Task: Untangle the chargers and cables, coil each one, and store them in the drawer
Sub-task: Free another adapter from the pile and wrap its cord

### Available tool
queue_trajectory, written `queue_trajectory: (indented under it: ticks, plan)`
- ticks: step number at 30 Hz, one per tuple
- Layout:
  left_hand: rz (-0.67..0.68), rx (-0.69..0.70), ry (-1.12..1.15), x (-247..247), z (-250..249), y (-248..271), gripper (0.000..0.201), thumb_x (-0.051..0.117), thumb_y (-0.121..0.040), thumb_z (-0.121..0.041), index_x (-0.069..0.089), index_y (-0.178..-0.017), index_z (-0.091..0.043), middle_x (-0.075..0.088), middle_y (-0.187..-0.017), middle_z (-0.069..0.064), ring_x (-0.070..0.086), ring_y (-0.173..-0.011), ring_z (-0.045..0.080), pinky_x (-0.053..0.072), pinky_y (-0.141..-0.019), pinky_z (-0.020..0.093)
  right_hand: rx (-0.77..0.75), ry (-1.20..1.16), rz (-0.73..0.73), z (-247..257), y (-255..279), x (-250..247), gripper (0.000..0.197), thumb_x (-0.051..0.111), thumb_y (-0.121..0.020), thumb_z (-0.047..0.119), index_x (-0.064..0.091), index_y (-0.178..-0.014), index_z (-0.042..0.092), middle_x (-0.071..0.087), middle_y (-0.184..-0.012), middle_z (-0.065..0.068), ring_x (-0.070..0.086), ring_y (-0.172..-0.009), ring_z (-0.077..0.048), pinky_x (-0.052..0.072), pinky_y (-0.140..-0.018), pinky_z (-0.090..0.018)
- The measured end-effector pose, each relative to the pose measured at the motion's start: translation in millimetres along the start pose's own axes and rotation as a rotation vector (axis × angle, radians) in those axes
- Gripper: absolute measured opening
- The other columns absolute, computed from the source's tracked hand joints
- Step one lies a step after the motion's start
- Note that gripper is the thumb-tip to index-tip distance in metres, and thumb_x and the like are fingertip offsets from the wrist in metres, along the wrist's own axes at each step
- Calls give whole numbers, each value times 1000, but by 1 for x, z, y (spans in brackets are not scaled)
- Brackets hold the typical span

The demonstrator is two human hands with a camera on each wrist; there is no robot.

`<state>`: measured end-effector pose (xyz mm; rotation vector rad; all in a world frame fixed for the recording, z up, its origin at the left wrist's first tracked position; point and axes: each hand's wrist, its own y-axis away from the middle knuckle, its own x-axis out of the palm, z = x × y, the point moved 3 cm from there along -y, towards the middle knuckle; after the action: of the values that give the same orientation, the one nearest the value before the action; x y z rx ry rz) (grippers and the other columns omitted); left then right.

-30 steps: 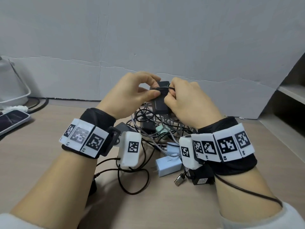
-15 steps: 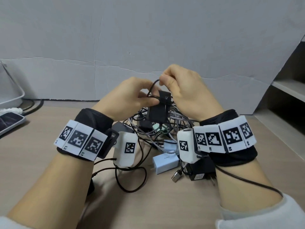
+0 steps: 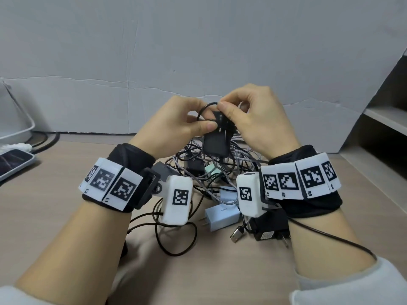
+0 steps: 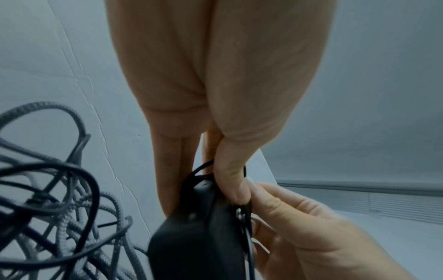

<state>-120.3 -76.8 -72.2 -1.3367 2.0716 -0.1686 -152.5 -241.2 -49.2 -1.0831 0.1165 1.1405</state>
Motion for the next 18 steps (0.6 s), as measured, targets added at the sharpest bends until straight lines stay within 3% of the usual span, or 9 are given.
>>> queue_trajectory:
  ticks: [2, 4, 7, 10, 12, 15, 18]
  plan:
    - [-7, 1, 9, 3, -1, -1, 10, 65, -96, -8, 61, -89, -13, 72, -110, 15, 72, -85, 20, 59, -84, 35, 19, 6, -23, -2, -1, -1, 11, 69, -92, 29, 70, -81, 30, 59, -81, 13, 49, -69, -1, 38, -73, -26]
    - [-8, -7, 28, 6, 0, -2, 11, 64, -97, -8, 61, -89, -14, 71, -112, 16, 69, -84, 17, 58, -88, 40, 32, 5, -41, -3, -1, -2, 10, 71, -90, 28, 70, -80, 26, 61, -79, 13, 49, -65, 1, 38, -70, -24]
    - [-24, -40, 39, 8, 4, -3, 3, 64, -97, -10, 64, -96, -8, 70, -99, 6, 69, -84, 14, 58, -90, 43, 67, -24, 20, -4, -2, 0, 11, 72, -88, 24, 71, -77, 24, 62, -67, 15, 50, -58, 2, 39, -63, -20]
    - [-24, -66, 22, 11, 7, -4, 14, 65, -97, -12, 66, -107, -3, 69, -99, 4, 70, -86, 15, 58, -91, 42, 121, -31, 104, -8, -1, 3, 15, 71, -88, 23, 70, -73, 23, 63, -63, 12, 53, -59, -2, 43, -62, -24]
    - [-43, -64, 1, 11, 8, -4, 10, 65, -97, -13, 67, -106, -7, 73, -103, 6, 73, -89, 20, 58, -90, 42, 159, -23, 130, -11, 0, 3, 16, 69, -89, 24, 71, -74, 21, 65, -64, 10, 58, -63, -5, 47, -65, -26]
    - [-133, -74, -15, 8, 13, -5, 3, 67, -96, -19, 68, -98, -17, 75, -104, 5, 74, -91, 26, 58, -89, 49, 198, -16, 113, -14, -2, 1, 13, 67, -90, 25, 73, -79, 22, 63, -65, 13, 53, -60, 0, 44, -64, -23]
    - [-228, -96, 1, 2, 17, -6, 5, 69, -94, -25, 65, -93, -23, 75, -102, 4, 74, -89, 29, 59, -85, 51, 236, -49, 39, -18, -3, -1, 8, 65, -88, 20, 72, -85, 24, 69, -78, 10, 62, -71, -6, 55, -76, -31]
